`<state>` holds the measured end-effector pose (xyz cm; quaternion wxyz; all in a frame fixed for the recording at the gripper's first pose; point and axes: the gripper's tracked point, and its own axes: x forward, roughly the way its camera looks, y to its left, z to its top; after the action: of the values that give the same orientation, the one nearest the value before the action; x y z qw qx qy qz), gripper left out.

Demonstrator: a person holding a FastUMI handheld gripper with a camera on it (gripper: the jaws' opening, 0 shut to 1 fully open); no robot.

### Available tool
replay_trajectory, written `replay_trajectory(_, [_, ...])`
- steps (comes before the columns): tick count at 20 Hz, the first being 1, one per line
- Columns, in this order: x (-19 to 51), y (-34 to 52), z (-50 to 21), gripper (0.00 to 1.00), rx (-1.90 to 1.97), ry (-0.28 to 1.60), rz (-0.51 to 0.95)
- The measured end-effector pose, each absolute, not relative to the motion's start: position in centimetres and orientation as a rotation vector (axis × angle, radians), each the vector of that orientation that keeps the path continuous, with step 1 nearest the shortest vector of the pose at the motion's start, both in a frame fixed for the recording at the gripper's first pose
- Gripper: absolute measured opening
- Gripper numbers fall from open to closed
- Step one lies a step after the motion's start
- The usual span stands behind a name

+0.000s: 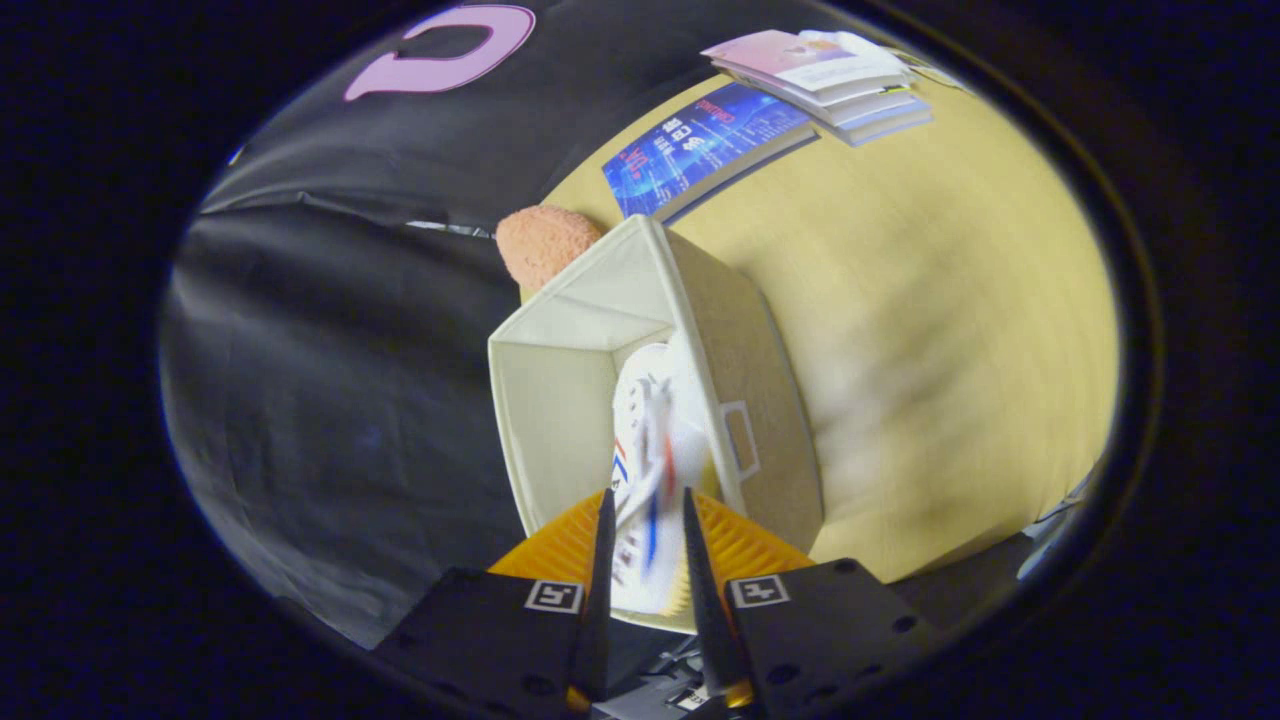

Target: Open the storage box then place both shoes into the box .Put the left shoe in first, then the right shoe, with the right side of both shoes facing outward in a uniform manner.

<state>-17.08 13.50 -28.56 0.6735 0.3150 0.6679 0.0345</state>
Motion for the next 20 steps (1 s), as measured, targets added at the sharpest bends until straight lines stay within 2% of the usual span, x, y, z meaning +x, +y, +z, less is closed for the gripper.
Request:
replay_trajectory(1, [-16.9, 13.6, -28.9, 0.4, 0.71, 1.507, 0.076])
replay_trajectory(12, [-14.7, 12.1, -27.6, 0.4, 0.744, 1.443, 0.081])
replay_trajectory(17, [-11.3, 8.2, -26.6, 0.4, 0.679, 1.318, 0.05])
replay_trajectory(20, [-8.1, 4.2, -24.6, 0.4, 0.544, 1.151, 0.032])
